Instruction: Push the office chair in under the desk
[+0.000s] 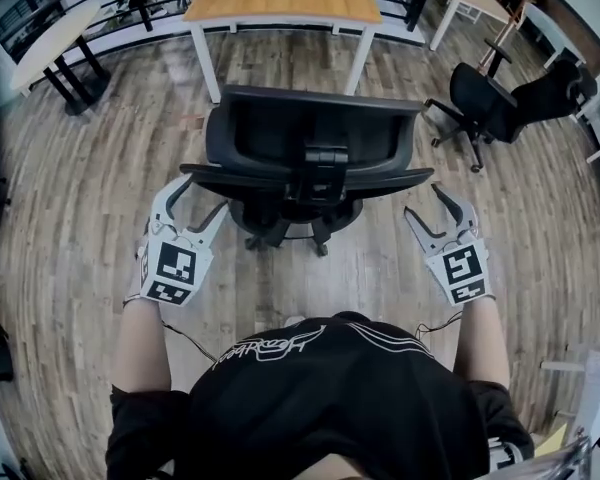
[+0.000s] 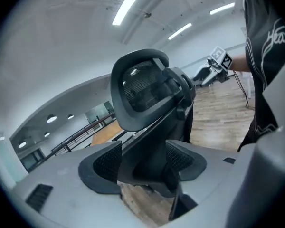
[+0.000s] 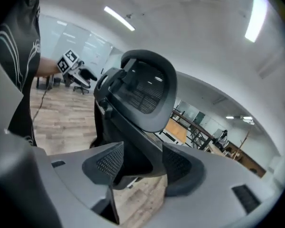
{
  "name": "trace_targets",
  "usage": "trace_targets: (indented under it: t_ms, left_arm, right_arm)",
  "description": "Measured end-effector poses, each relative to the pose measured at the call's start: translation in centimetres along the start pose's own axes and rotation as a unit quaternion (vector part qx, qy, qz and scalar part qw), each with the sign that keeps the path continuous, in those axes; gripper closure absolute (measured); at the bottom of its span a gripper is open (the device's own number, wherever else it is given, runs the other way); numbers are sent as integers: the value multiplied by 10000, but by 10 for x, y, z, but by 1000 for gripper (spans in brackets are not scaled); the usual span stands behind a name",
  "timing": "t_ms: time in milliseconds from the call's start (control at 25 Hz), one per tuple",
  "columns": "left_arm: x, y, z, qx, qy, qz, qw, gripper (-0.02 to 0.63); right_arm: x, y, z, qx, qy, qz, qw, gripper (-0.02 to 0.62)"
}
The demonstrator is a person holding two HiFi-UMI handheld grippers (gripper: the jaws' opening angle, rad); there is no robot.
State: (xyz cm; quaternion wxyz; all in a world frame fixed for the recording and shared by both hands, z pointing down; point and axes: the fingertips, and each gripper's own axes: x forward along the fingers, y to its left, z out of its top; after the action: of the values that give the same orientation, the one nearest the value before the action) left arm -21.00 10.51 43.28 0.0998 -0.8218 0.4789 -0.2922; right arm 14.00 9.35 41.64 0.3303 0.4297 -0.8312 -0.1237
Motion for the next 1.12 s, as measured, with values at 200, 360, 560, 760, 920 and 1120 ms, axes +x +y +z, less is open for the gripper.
trace_targets:
  t_ms: [200, 360, 560, 760, 920, 1120]
  left_arm:
    - [12, 4, -8, 936, 313, 5, 9951, 339]
    - [20, 12, -12, 1313, 497, 65, 9901, 339]
    - [33, 14, -21, 1571, 702, -8, 9851, 339]
    - [40, 19, -23, 1718, 684, 82, 9827, 347]
    - [40, 20, -24, 1776, 751, 60, 9812, 364]
    - [44, 21, -25, 1748, 859, 1, 9808, 367]
  right_arm:
    - [17, -10, -11, -723, 391, -268, 9963, 334]
    - [32, -16, -13, -913, 449, -238, 9945, 334]
    - [45, -23, -17, -1370, 544, -295, 9886, 334]
    - [47, -22, -19, -1332, 503, -37, 9898, 336]
    - [49, -20, -21, -1320, 536, 176, 9896, 348]
    - [53, -23, -21, -1249, 460, 416, 9902, 348]
